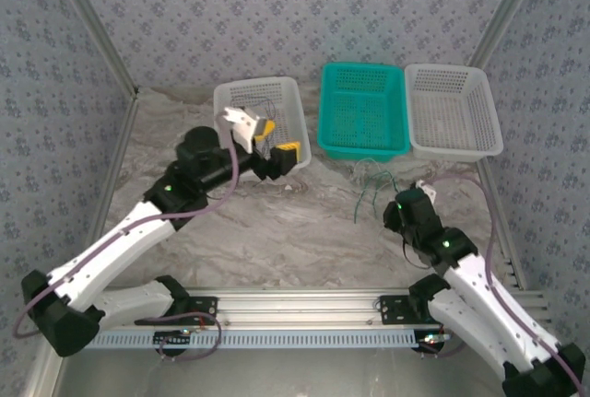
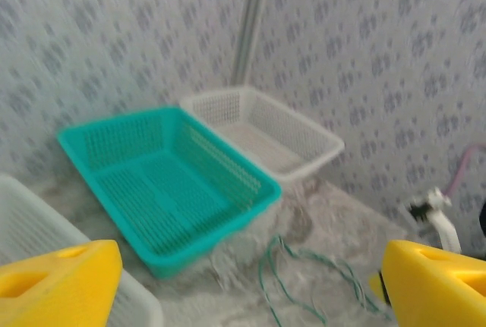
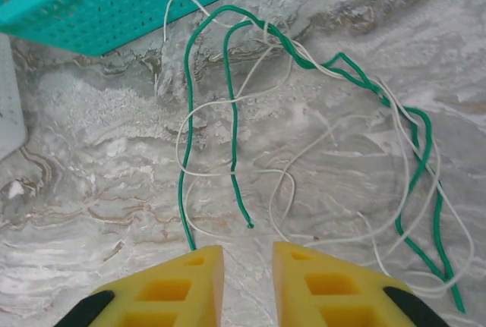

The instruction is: Untangle the cables

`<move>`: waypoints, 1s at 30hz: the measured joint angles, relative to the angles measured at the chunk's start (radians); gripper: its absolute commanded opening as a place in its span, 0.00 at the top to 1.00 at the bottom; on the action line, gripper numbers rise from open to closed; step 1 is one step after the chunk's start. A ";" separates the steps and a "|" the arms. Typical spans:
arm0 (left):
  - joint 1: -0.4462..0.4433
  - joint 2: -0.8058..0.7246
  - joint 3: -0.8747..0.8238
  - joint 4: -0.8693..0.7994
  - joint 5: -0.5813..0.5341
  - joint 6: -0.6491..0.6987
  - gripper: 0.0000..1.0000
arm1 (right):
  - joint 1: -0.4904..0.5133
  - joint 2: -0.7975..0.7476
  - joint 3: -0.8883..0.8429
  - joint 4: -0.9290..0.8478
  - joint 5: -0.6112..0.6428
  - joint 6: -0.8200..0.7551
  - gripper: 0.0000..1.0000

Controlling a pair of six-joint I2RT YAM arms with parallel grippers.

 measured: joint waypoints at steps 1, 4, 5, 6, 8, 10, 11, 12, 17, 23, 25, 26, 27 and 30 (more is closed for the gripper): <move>-0.014 0.012 -0.028 0.000 -0.003 -0.010 0.09 | -0.001 0.071 0.029 0.020 -0.013 -0.013 0.65; -0.048 0.021 -0.094 -0.017 -0.009 -0.030 0.09 | -0.005 0.291 0.111 0.079 -0.050 -0.053 0.60; -0.059 0.020 -0.099 -0.028 -0.012 -0.034 0.09 | -0.006 0.370 0.139 0.093 -0.060 -0.066 0.60; -0.068 0.020 -0.099 -0.033 -0.015 -0.035 0.09 | -0.006 0.428 0.159 0.105 -0.065 -0.073 0.60; -0.084 0.008 -0.100 -0.034 -0.024 -0.036 0.09 | -0.007 0.540 0.201 0.117 -0.064 -0.092 0.60; -0.095 -0.018 -0.109 -0.032 -0.037 -0.037 0.08 | -0.007 0.633 0.240 0.124 -0.051 -0.117 0.61; -0.098 -0.034 -0.120 -0.031 -0.044 -0.041 0.08 | -0.007 0.678 0.259 0.128 -0.042 -0.131 0.61; -0.101 -0.051 -0.132 -0.031 -0.049 -0.044 0.08 | -0.007 0.715 0.275 0.131 -0.035 -0.144 0.60; -0.101 -0.101 -0.187 -0.032 -0.089 -0.059 0.08 | -0.008 0.855 0.335 0.150 -0.003 -0.194 0.52; -0.101 -0.101 -0.199 -0.037 -0.121 -0.059 0.08 | -0.009 0.974 0.399 0.160 0.004 -0.214 0.63; -0.101 -0.101 -0.199 -0.037 -0.128 -0.059 0.08 | -0.009 0.994 0.405 0.161 0.008 -0.212 0.76; -0.101 -0.101 -0.200 -0.037 -0.131 -0.059 0.08 | -0.009 0.997 0.405 0.160 0.011 -0.208 0.82; -0.101 -0.101 -0.200 -0.037 -0.132 -0.059 0.08 | -0.009 0.996 0.405 0.158 0.012 -0.212 0.85; -0.101 -0.101 -0.203 -0.037 -0.139 -0.060 0.08 | -0.008 0.985 0.405 0.154 0.016 -0.204 0.90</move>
